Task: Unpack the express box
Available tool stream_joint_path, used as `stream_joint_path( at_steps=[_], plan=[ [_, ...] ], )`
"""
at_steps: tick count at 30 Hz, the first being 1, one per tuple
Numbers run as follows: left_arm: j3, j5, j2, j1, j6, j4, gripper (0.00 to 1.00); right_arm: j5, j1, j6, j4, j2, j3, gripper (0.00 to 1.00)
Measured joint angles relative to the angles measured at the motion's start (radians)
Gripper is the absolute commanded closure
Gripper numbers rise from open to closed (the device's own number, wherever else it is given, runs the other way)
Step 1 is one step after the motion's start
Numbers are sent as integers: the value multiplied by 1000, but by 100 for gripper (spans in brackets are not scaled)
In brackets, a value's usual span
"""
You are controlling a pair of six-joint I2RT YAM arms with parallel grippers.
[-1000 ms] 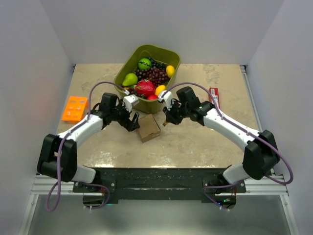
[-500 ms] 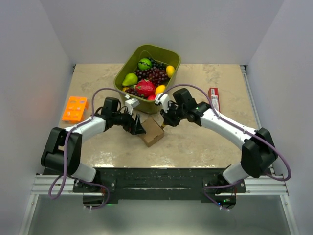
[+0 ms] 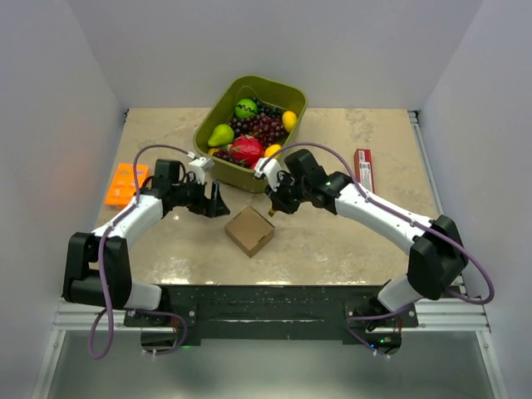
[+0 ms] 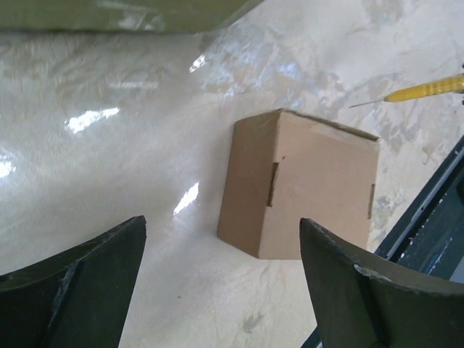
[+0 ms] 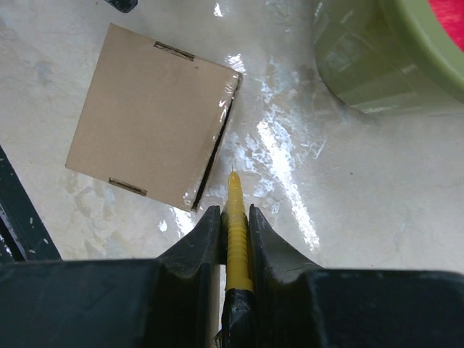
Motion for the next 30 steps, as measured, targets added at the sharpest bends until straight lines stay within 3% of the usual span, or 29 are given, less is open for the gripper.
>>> stream_joint_path(
  at_steps=[15,25,30],
  plan=[
    [62,243,217,-16,144,-19,35,43,-100,4,-11,-40,24,100],
    [112,349,322,-26,208,-67,59,45,-155,24,-11,-42,24,100],
    [140,427,378,-18,230,-96,67,45,-171,30,-11,-42,24,100]
  ],
)
